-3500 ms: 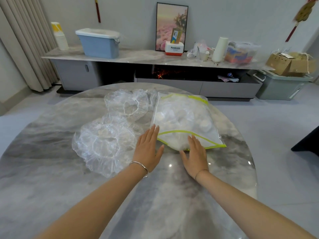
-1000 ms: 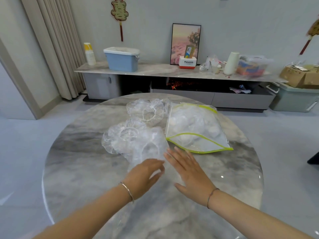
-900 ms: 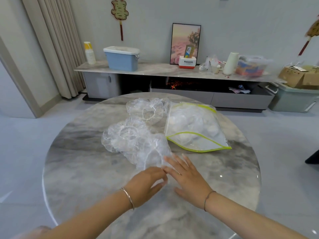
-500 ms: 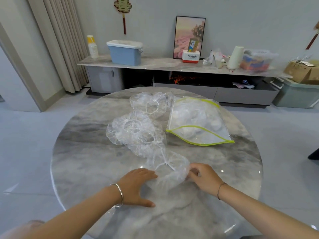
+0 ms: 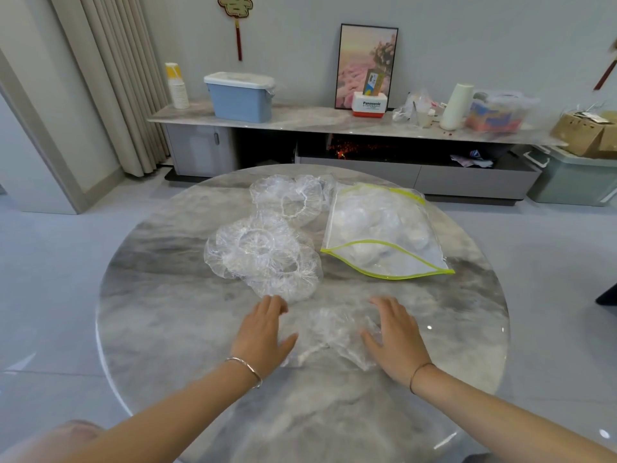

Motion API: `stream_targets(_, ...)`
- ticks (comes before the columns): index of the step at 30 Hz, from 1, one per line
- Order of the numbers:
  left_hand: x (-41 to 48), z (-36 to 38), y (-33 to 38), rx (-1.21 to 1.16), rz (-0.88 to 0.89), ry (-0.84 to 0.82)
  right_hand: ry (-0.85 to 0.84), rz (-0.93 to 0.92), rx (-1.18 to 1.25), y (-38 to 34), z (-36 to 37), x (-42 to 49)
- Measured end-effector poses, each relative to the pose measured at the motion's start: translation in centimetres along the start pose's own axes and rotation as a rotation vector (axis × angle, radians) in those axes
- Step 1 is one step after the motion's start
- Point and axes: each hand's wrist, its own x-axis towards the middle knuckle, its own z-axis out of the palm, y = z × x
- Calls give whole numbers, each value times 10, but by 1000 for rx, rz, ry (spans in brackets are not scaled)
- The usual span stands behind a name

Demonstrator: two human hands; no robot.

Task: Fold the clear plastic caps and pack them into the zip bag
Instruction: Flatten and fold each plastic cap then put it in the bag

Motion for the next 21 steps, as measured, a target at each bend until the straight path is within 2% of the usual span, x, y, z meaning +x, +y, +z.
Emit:
stream_targets(2,3,1,6,6,278,43,37,-164,-32,-11,3,-3)
stream_targets(4,4,12,6,155,489,-57,-60,-257,-89,-18,9,-8)
stream_targets(5,3,18,4,234,524,-115,-129,-259,-105,-19,14,-9)
stream_targets(8,0,33,-1,278,429,-283,-248,-241,-132,-10,31,-11)
stream_targets(10,-2,37,-1,253,355,-348,-266,-234,-131,-2,42,-12)
stream_targets(14,0,44,-2,206,348,-369,-244,-204,-194,2,45,-18)
stream_targets(18,-1,47,0,258,427,-394,-236,-206,-209,1,46,-21)
stream_targets(21,0,42,3,276,370,-368,-255,-176,-235,-2,44,-19)
